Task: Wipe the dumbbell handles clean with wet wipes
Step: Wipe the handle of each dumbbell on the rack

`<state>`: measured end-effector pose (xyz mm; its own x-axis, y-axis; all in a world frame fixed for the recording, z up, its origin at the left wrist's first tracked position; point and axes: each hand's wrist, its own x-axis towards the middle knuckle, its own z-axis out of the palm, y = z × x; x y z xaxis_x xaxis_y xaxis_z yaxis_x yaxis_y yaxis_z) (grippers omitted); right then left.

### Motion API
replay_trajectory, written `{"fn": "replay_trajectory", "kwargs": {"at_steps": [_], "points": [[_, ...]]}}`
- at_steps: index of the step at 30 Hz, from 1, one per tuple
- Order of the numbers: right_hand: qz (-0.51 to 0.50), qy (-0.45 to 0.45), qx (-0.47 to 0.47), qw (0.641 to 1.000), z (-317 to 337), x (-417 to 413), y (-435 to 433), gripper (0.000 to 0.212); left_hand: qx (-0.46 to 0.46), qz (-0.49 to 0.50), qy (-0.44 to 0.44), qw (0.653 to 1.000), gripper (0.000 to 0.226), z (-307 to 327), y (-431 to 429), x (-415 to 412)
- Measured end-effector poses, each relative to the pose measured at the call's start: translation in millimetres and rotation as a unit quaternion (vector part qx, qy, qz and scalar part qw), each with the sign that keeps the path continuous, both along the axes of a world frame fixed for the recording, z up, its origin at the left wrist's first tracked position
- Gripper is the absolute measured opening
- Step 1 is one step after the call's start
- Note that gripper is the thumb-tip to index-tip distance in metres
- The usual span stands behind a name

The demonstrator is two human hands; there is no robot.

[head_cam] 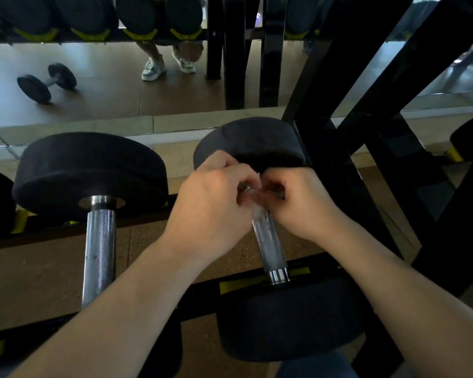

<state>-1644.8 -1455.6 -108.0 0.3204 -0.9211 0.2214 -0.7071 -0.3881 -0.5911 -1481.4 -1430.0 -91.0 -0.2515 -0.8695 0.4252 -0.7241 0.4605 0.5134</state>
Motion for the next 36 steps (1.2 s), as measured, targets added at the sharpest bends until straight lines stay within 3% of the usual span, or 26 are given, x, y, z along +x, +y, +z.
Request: {"fn": "replay_trajectory", "kwargs": {"at_steps": [2, 6, 9, 11, 14, 16, 18, 21, 24, 27, 29, 33, 36], "points": [[0.032, -0.029, 0.088, 0.995, -2, -6, 14, 0.007, 0.033, -0.044, -0.022, 0.998, 0.012, -3, 1, -3], [0.045, -0.095, 0.224, 0.969, 2, -19, 14, 0.010, 0.103, -0.085, -0.034, 0.990, 0.019, -6, 1, -9], [0.023, -0.192, 0.350, 0.916, 4, -26, 8, 0.011, 0.110, -0.075, -0.043, 0.990, 0.027, -12, 0, -15], [-0.001, -0.227, 0.382, 0.896, 2, -29, 13, 0.013, 0.108, -0.053, -0.033, 0.992, 0.023, -14, -2, -19], [-0.044, -0.224, 0.306, 0.924, 0, -32, 21, 0.018, 0.122, -0.002, -0.008, 0.992, 0.011, -14, -7, -16], [-0.050, -0.190, 0.210, 0.958, -1, -33, 22, 0.018, 0.068, 0.015, -0.047, 0.996, 0.010, -17, -9, -14], [-0.041, -0.154, 0.163, 0.974, -4, -27, 22, 0.015, -0.028, 0.001, -0.090, 0.996, 0.011, -19, -7, -14], [-0.071, -0.114, 0.143, 0.981, -8, -25, 21, 0.012, -0.059, -0.072, -0.160, 0.983, 0.015, -20, -4, -16], [-0.064, -0.105, 0.164, 0.979, -2, -34, 28, 0.016, 0.002, -0.099, -0.169, 0.981, 0.025, -17, -2, -14], [-0.054, -0.160, 0.142, 0.975, 1, -43, 52, 0.016, 0.183, -0.131, -0.071, 0.972, 0.015, -11, 1, -15], [-0.057, -0.193, 0.124, 0.972, -3, -45, 71, 0.012, 0.252, -0.183, -0.065, 0.948, 0.013, -12, 4, -17], [-0.107, -0.210, 0.069, 0.969, -15, -40, 94, 0.014, 0.119, -0.257, -0.158, 0.946, 0.005, -20, 7, -23], [-0.121, -0.215, 0.069, 0.967, -14, -38, 94, 0.015, 0.011, -0.239, -0.202, 0.950, 0.006, -17, -4, -27]]}}
